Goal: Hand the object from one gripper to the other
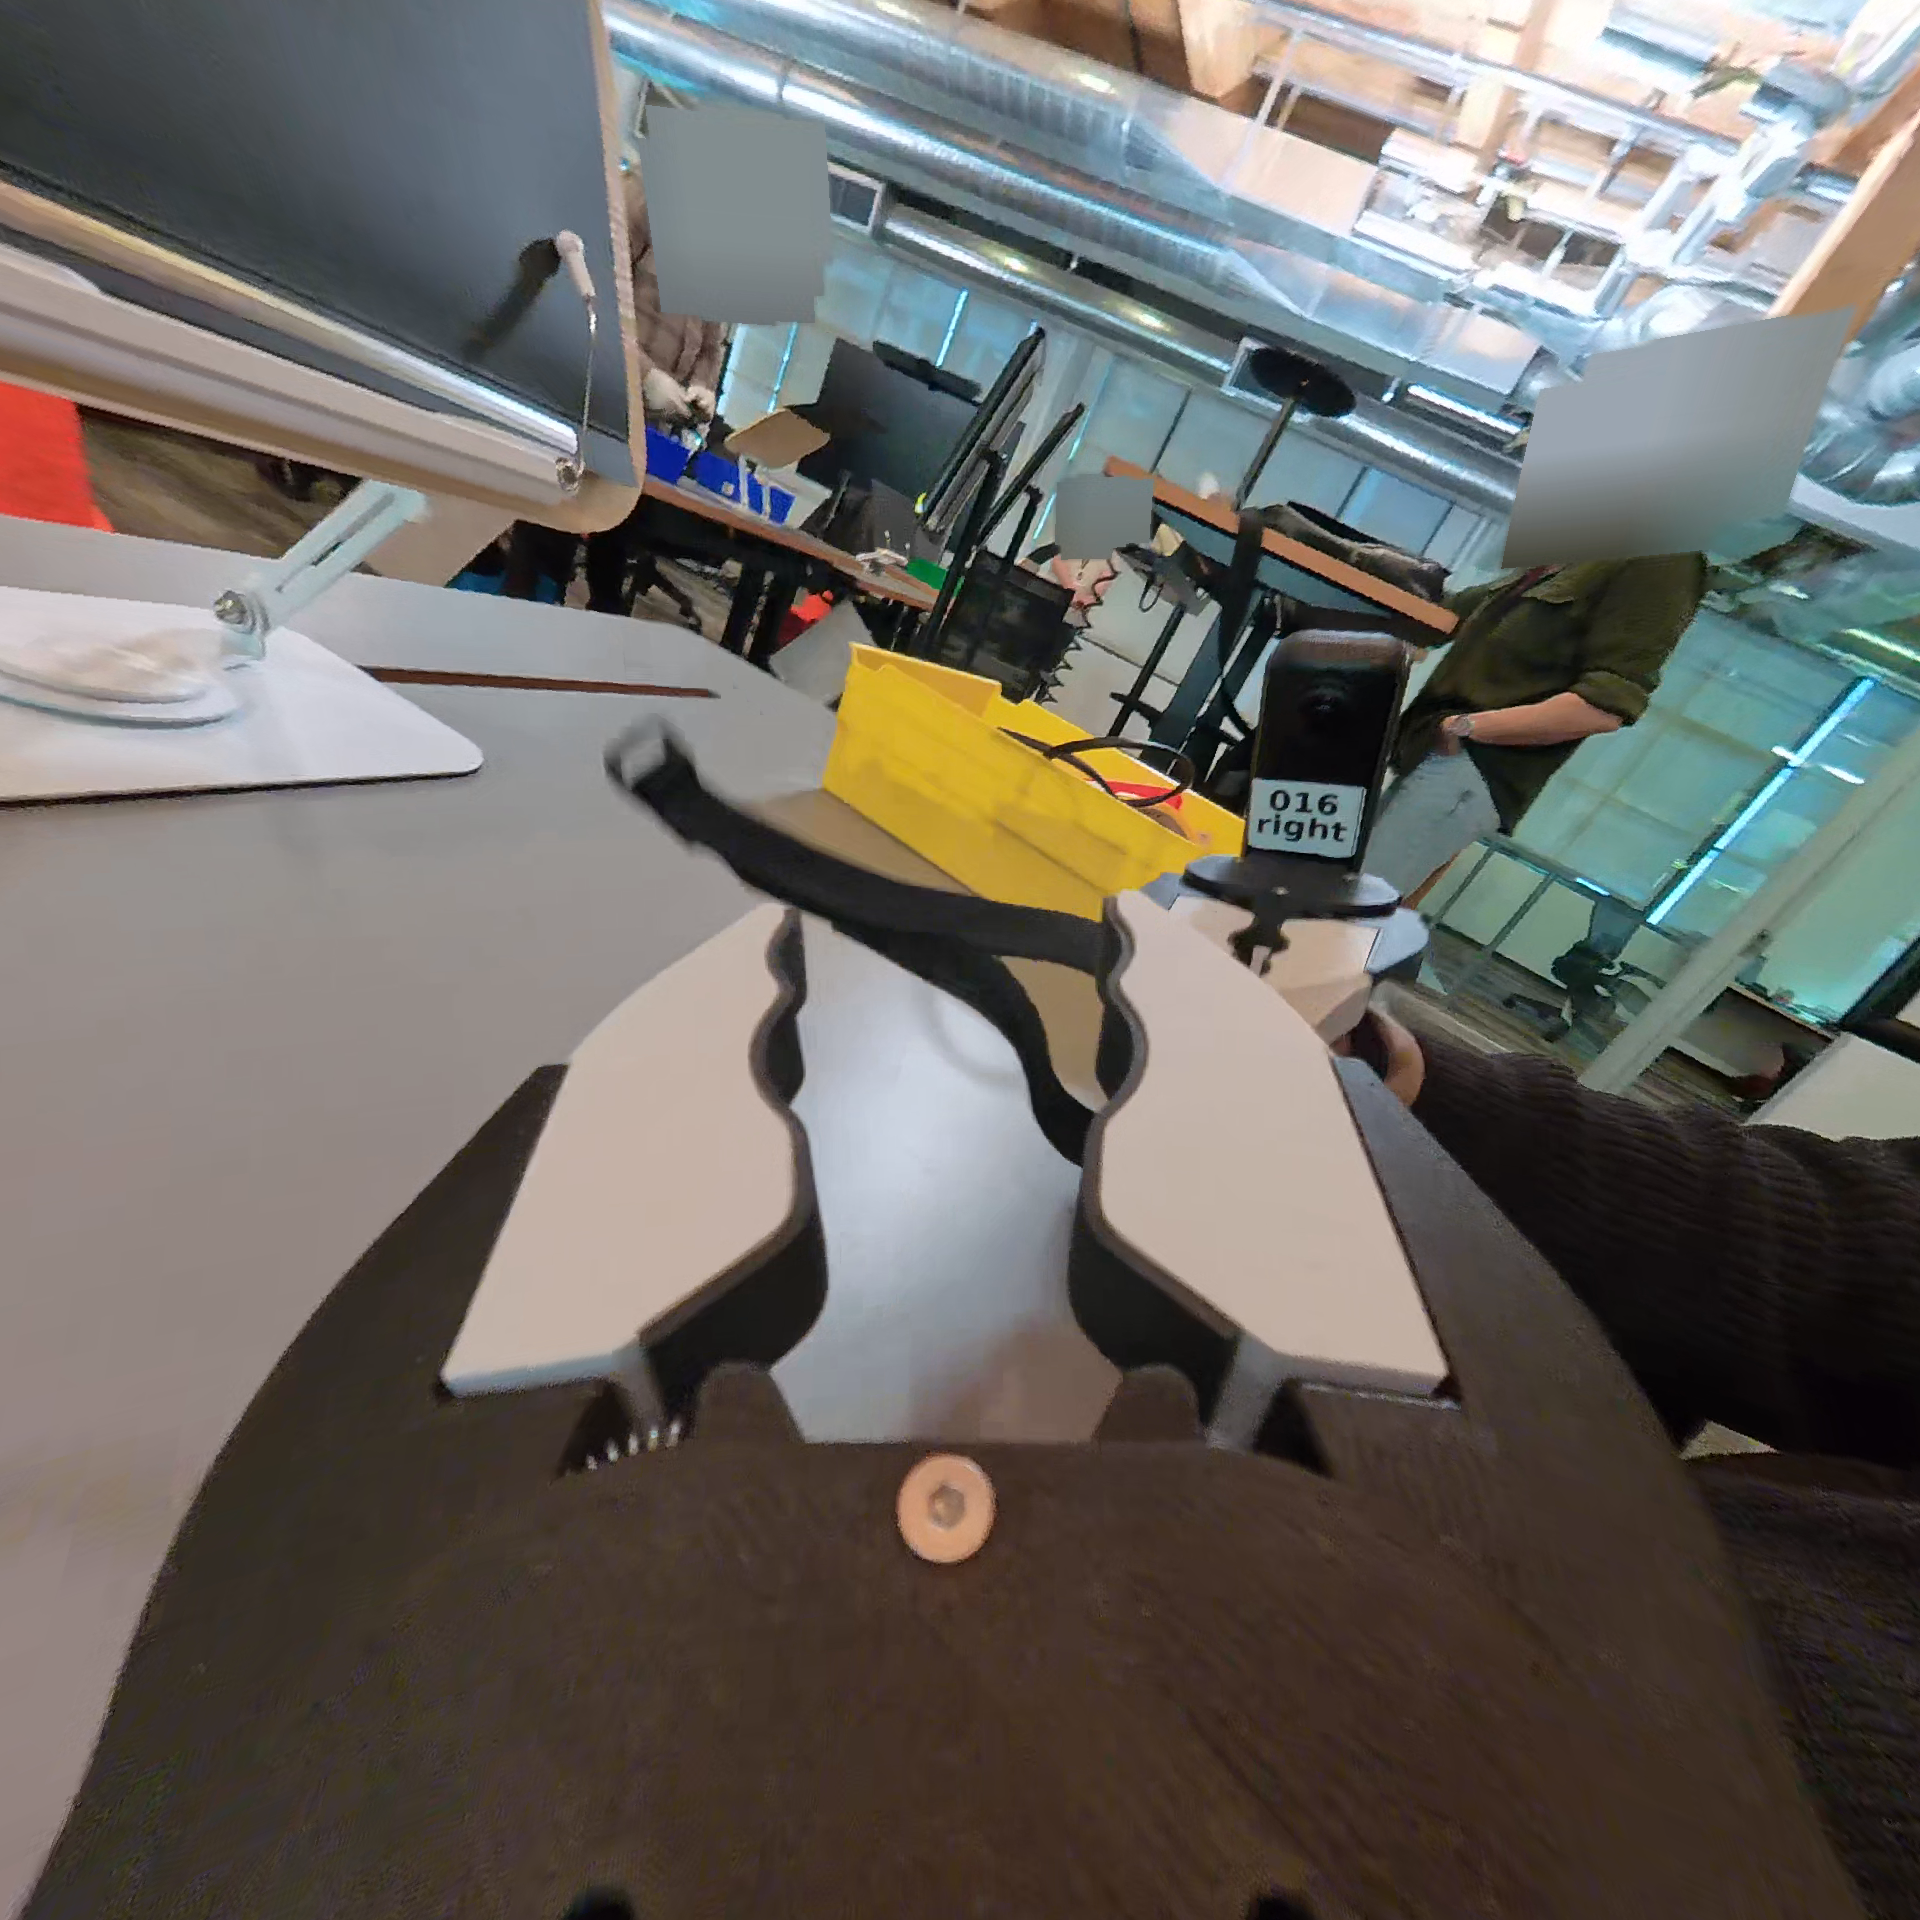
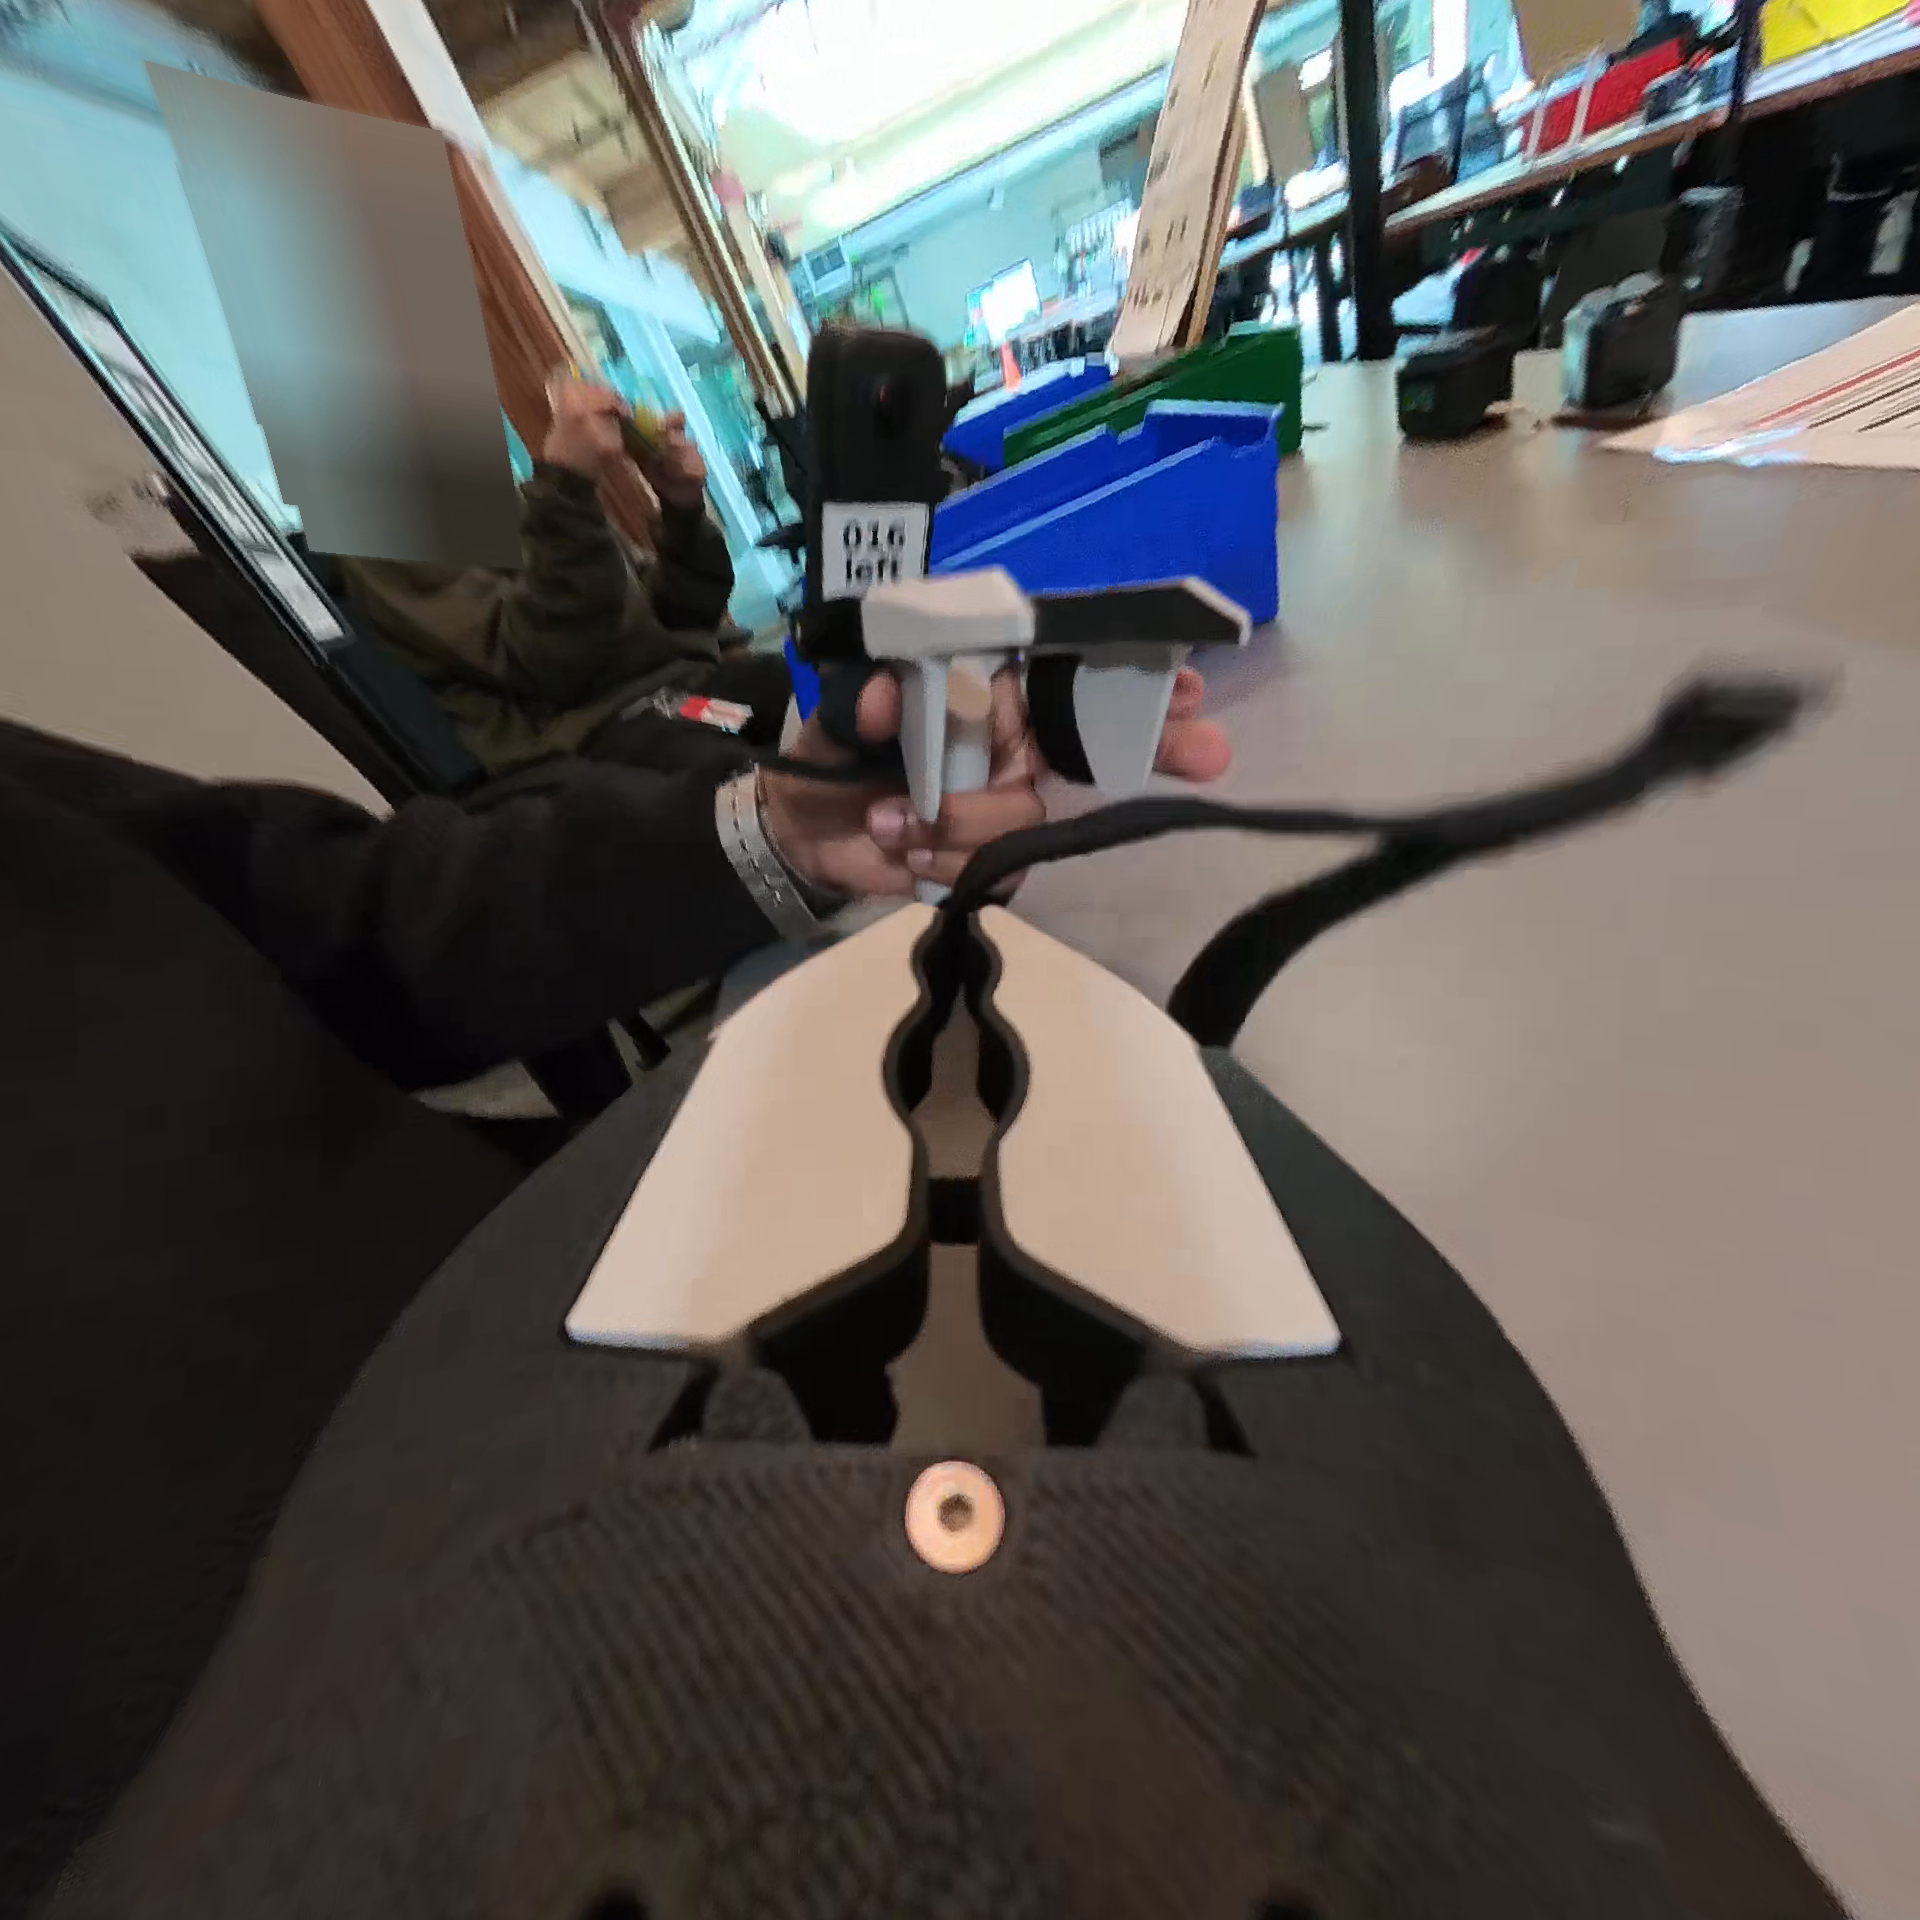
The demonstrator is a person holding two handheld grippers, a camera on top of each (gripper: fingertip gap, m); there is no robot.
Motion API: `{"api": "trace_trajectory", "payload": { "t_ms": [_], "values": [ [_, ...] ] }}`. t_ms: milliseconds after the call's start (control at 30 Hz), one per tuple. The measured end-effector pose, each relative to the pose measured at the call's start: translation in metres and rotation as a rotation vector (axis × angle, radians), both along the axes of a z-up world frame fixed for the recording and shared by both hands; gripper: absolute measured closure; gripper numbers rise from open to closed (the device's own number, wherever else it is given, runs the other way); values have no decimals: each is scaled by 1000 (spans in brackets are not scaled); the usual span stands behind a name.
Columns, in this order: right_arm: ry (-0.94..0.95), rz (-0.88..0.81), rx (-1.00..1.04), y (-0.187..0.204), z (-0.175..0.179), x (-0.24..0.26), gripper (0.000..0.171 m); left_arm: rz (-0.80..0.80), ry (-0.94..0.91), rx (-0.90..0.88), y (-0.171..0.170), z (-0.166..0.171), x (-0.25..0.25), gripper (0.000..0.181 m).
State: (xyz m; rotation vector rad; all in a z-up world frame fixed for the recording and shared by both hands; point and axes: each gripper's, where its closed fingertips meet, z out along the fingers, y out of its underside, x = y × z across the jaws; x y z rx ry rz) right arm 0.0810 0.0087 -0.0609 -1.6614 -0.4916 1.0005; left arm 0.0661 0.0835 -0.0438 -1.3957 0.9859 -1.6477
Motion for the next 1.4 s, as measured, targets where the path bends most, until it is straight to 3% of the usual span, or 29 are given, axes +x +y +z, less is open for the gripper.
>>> {"api": "trace_trajectory", "payload": {
  "t_ms": [167, 367, 567, 800, 1000, 1167, 1400],
  "values": [
    [246, -65, -5, 5, 23, 29, 169, -17, 36, 60, -12, -5, 6, 129],
    [499, -121, -3, 8, 42, 61, 169, -145, 129, 253, -58, -23, 20, 139],
    [528, -125, -22, 11, 40, 55, 168, -105, 117, 572, -94, -28, 32, 140],
    [521, -57, -66, 10, 35, 27, 168, -78, 112, 698, -107, -32, 37, 144],
    [538, -45, -82, 11, 33, 21, 162, -66, 84, 745, -109, -27, 35, 176],
    [534, -32, -119, 12, 27, 22, 137, -48, 35, 720, -108, -13, 32, 179],
    [481, 38, -80, 4, 32, 13, 137, -25, -99, 401, -79, 30, 14, 179]
  ]
}}
